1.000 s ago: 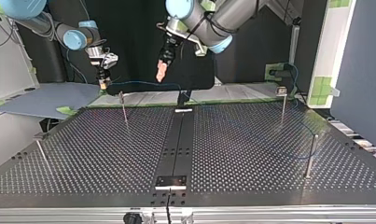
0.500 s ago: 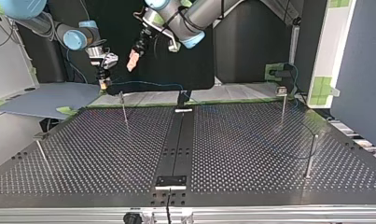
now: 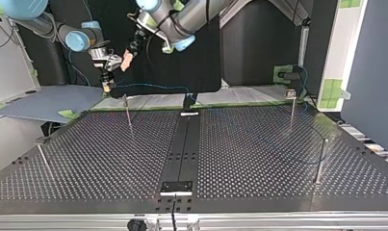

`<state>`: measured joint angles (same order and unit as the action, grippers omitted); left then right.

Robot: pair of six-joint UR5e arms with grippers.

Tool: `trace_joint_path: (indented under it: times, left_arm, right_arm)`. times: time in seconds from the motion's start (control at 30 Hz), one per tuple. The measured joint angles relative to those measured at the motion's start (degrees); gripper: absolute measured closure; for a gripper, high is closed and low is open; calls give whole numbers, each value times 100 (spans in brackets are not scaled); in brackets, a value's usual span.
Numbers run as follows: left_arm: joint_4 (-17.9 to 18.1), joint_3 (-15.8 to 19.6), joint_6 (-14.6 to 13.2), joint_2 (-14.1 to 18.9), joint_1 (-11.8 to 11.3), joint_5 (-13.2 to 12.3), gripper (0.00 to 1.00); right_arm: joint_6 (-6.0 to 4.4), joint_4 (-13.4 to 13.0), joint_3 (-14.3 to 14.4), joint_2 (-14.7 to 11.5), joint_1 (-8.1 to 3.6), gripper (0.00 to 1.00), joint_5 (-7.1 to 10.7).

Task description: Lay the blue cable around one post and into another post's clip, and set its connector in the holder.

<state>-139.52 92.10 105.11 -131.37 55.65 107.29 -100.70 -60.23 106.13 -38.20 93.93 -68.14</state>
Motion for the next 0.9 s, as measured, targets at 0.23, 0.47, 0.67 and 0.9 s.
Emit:
trace_joint_path:
  times: [0.23,0.47,0.67,0.9]
  left_arm:
    - [-41,-268,-22,-397,-390,75,0]
    - [-104,-289,-90,-770,-588,191,0]
    - [-169,-291,-170,-1076,-586,192,0]
    - [-152,-291,-143,-1210,-614,203,0]
  right_arm:
    - [21,1,0,-3,7,100,-29]
    - [22,1,0,-2,9,100,-33]
    - [36,1,0,-6,9,100,-37]
    - [95,29,0,-9,10,100,-88]
